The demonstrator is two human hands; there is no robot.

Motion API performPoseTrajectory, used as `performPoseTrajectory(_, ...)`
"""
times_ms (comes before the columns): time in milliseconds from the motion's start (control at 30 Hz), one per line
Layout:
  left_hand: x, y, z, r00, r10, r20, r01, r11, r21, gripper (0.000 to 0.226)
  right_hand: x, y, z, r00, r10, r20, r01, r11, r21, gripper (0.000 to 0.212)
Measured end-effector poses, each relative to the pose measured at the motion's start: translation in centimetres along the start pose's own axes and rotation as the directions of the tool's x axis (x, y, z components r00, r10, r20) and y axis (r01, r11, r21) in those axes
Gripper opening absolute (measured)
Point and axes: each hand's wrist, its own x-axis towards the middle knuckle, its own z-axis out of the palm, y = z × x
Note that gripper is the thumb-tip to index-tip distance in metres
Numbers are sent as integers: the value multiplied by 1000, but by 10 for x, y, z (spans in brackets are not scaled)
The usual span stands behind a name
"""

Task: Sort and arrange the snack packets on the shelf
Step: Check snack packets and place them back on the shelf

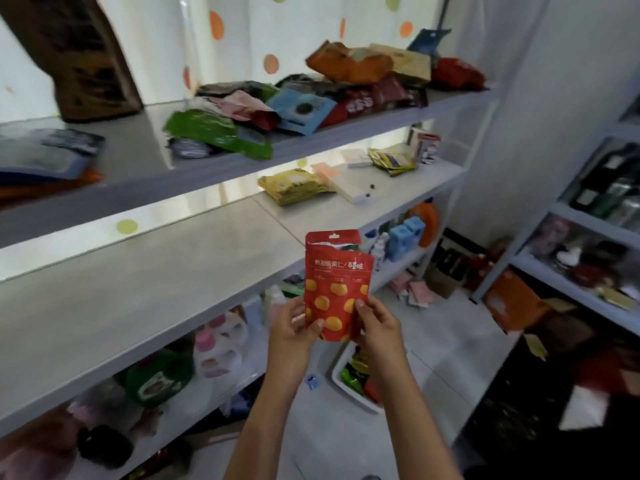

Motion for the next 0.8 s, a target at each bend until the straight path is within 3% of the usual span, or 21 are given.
performPoseTrajectory(233,66,-26,94,971,-138,195,124,989,84,36,76,-5,-77,968,94,-232,-90,996,29,21)
performPoseTrajectory(433,125,-58,171,919,-272,287,220,954,202,29,141,-2,-138,941,146,-306,-128,989,78,23)
performPoseTrajectory(600,171,-88,218,872,-341,351,254,929,271,17,200,13,-177,930,133,-344,-146,989,-12,23)
performPoseTrajectory(800,234,-136,261,817,-431,383,314,890,331,27,275,39,-206,927,96,-362,-169,970,-175,20)
